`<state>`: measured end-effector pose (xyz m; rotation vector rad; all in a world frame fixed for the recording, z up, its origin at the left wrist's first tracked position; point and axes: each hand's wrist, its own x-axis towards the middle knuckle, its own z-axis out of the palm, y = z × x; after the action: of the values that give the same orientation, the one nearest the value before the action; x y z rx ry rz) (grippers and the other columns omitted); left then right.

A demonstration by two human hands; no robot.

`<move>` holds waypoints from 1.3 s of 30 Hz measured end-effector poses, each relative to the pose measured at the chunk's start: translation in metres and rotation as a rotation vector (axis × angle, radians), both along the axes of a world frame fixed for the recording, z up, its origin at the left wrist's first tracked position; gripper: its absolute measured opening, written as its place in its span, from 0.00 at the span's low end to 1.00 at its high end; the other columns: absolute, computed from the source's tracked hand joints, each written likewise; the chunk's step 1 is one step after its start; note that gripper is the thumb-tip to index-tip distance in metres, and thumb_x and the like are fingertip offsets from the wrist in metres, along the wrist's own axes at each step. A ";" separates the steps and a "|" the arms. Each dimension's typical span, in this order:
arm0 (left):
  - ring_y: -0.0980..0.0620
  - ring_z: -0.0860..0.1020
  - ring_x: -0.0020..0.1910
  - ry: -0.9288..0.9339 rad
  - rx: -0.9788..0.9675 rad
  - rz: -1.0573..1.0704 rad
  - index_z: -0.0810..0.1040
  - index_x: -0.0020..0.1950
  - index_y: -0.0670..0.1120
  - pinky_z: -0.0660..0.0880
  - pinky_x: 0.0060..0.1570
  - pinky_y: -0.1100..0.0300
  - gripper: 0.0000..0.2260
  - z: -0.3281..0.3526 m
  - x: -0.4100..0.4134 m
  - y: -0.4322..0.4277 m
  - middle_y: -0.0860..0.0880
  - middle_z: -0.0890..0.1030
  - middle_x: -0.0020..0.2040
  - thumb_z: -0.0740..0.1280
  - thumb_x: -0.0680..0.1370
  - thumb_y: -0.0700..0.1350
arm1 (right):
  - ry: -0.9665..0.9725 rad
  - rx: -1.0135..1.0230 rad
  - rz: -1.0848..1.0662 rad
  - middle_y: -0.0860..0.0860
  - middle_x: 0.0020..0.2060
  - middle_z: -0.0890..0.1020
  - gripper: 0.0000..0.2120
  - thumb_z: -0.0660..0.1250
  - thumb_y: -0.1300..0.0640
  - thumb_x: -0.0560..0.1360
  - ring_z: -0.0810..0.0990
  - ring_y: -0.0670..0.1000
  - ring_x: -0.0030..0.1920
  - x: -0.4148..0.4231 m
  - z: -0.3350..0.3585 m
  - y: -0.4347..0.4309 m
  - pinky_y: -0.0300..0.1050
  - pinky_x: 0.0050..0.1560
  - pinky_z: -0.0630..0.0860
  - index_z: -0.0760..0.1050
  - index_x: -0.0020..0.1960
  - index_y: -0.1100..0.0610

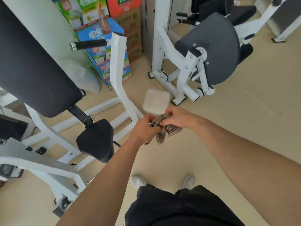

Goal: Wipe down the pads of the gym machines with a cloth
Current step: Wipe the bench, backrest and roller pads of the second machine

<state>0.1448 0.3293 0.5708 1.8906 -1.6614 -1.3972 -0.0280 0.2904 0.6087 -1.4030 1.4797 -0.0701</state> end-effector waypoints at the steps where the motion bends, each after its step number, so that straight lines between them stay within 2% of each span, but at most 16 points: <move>1: 0.53 0.79 0.40 0.007 0.010 0.003 0.74 0.56 0.51 0.75 0.33 0.65 0.14 0.004 -0.018 -0.002 0.51 0.81 0.48 0.72 0.73 0.49 | -0.027 -0.001 -0.023 0.57 0.44 0.86 0.16 0.78 0.54 0.70 0.84 0.52 0.41 -0.016 0.004 0.000 0.46 0.44 0.81 0.81 0.52 0.62; 3: 0.56 0.76 0.38 0.042 0.045 0.023 0.73 0.56 0.47 0.71 0.30 0.63 0.15 0.014 -0.052 -0.005 0.51 0.80 0.45 0.73 0.73 0.49 | -0.088 -0.005 -0.064 0.56 0.43 0.86 0.16 0.79 0.52 0.70 0.85 0.51 0.42 -0.048 0.014 0.000 0.46 0.44 0.81 0.81 0.50 0.61; 6: 0.54 0.76 0.40 0.136 0.108 0.109 0.73 0.59 0.42 0.70 0.39 0.60 0.18 0.031 -0.101 -0.010 0.50 0.78 0.45 0.73 0.74 0.48 | -0.164 -0.009 -0.100 0.51 0.37 0.83 0.12 0.78 0.52 0.71 0.83 0.50 0.38 -0.099 0.025 -0.004 0.45 0.40 0.80 0.77 0.42 0.56; 8: 0.52 0.75 0.41 0.146 0.112 0.127 0.74 0.58 0.41 0.70 0.40 0.59 0.18 0.041 -0.134 -0.014 0.49 0.77 0.45 0.73 0.74 0.47 | -0.194 -0.019 -0.116 0.50 0.36 0.83 0.12 0.79 0.52 0.71 0.83 0.50 0.39 -0.133 0.031 -0.009 0.45 0.39 0.80 0.76 0.41 0.54; 11: 0.52 0.74 0.38 0.107 0.071 0.107 0.75 0.51 0.44 0.69 0.37 0.58 0.14 0.051 -0.178 -0.028 0.51 0.77 0.40 0.74 0.74 0.50 | -0.217 -0.041 -0.126 0.50 0.38 0.84 0.12 0.80 0.50 0.69 0.85 0.51 0.41 -0.182 0.041 -0.018 0.45 0.38 0.80 0.77 0.41 0.52; 14: 0.50 0.76 0.40 0.059 0.006 0.071 0.74 0.45 0.48 0.71 0.40 0.56 0.14 0.061 -0.226 -0.049 0.51 0.79 0.41 0.76 0.72 0.52 | -0.225 -0.071 -0.147 0.51 0.40 0.84 0.14 0.81 0.49 0.67 0.85 0.52 0.42 -0.237 0.050 -0.033 0.47 0.39 0.82 0.77 0.42 0.52; 16: 0.51 0.77 0.40 0.053 -0.021 0.053 0.75 0.45 0.48 0.73 0.42 0.56 0.14 0.069 -0.255 -0.065 0.51 0.80 0.42 0.76 0.71 0.54 | -0.198 -0.091 -0.154 0.50 0.42 0.85 0.18 0.81 0.43 0.65 0.85 0.52 0.45 -0.270 0.055 -0.046 0.48 0.44 0.83 0.79 0.44 0.52; 19: 0.52 0.79 0.41 0.030 -0.069 0.040 0.78 0.46 0.48 0.74 0.40 0.58 0.12 0.076 -0.293 -0.093 0.52 0.81 0.42 0.75 0.72 0.54 | -0.153 -0.130 -0.172 0.45 0.35 0.81 0.24 0.76 0.33 0.62 0.81 0.48 0.41 -0.313 0.058 -0.072 0.45 0.45 0.75 0.80 0.40 0.53; 21: 0.53 0.77 0.42 -0.012 -0.117 0.022 0.78 0.46 0.48 0.71 0.38 0.61 0.09 0.075 -0.318 -0.119 0.53 0.80 0.42 0.73 0.75 0.51 | -0.108 -0.181 -0.154 0.44 0.34 0.80 0.19 0.75 0.36 0.67 0.79 0.47 0.39 -0.342 0.052 -0.094 0.44 0.43 0.72 0.81 0.39 0.53; 24: 0.55 0.75 0.40 -0.059 -0.142 -0.031 0.74 0.51 0.49 0.69 0.37 0.63 0.09 0.067 -0.363 -0.162 0.51 0.78 0.45 0.72 0.76 0.46 | 0.041 -0.258 -0.067 0.45 0.40 0.82 0.05 0.74 0.49 0.71 0.81 0.49 0.43 -0.386 0.038 -0.131 0.48 0.46 0.78 0.79 0.39 0.48; 27: 0.53 0.75 0.42 -0.098 -0.106 -0.132 0.75 0.59 0.49 0.70 0.41 0.61 0.15 0.051 -0.418 -0.211 0.50 0.78 0.47 0.73 0.75 0.47 | 0.183 -0.245 -0.025 0.50 0.44 0.80 0.12 0.72 0.57 0.69 0.81 0.56 0.45 -0.441 0.023 -0.172 0.55 0.48 0.79 0.70 0.44 0.47; 30: 0.51 0.78 0.50 -0.124 -0.075 -0.327 0.81 0.61 0.48 0.71 0.48 0.61 0.15 0.040 -0.483 -0.268 0.49 0.82 0.54 0.72 0.76 0.49 | 0.268 -0.205 0.002 0.46 0.44 0.79 0.16 0.73 0.55 0.71 0.81 0.52 0.47 -0.509 0.015 -0.213 0.51 0.49 0.79 0.70 0.54 0.46; 32: 0.49 0.79 0.51 -0.122 -0.035 -0.446 0.83 0.59 0.46 0.74 0.48 0.57 0.13 0.039 -0.531 -0.306 0.47 0.83 0.55 0.70 0.78 0.50 | 0.390 -0.202 0.061 0.45 0.46 0.81 0.17 0.71 0.50 0.74 0.80 0.51 0.50 -0.558 0.015 -0.240 0.47 0.49 0.76 0.74 0.61 0.45; 34: 0.46 0.81 0.49 -0.125 -0.019 -0.529 0.84 0.55 0.43 0.77 0.46 0.52 0.13 0.041 -0.578 -0.340 0.43 0.84 0.52 0.68 0.78 0.50 | 0.543 -0.208 0.131 0.48 0.49 0.83 0.13 0.67 0.46 0.76 0.80 0.53 0.55 -0.602 0.018 -0.267 0.47 0.49 0.77 0.79 0.59 0.45; 36: 0.46 0.79 0.43 -0.117 -0.022 -0.574 0.84 0.53 0.41 0.75 0.40 0.54 0.13 0.047 -0.622 -0.375 0.40 0.84 0.50 0.68 0.78 0.50 | 0.638 -0.211 0.157 0.50 0.50 0.82 0.12 0.63 0.44 0.78 0.78 0.55 0.56 -0.643 0.024 -0.297 0.48 0.47 0.75 0.82 0.55 0.46; 39: 0.49 0.78 0.44 -0.106 -0.055 -0.569 0.83 0.52 0.45 0.73 0.38 0.59 0.11 0.054 -0.675 -0.423 0.46 0.82 0.46 0.69 0.78 0.51 | 0.734 -0.273 0.177 0.50 0.54 0.78 0.16 0.60 0.43 0.80 0.72 0.54 0.57 -0.694 0.034 -0.341 0.50 0.52 0.73 0.82 0.58 0.47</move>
<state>-0.5301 -0.0941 0.6250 1.5449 -2.3911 -1.4284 -0.7221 -0.0507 0.6426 -1.8955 1.9758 0.4089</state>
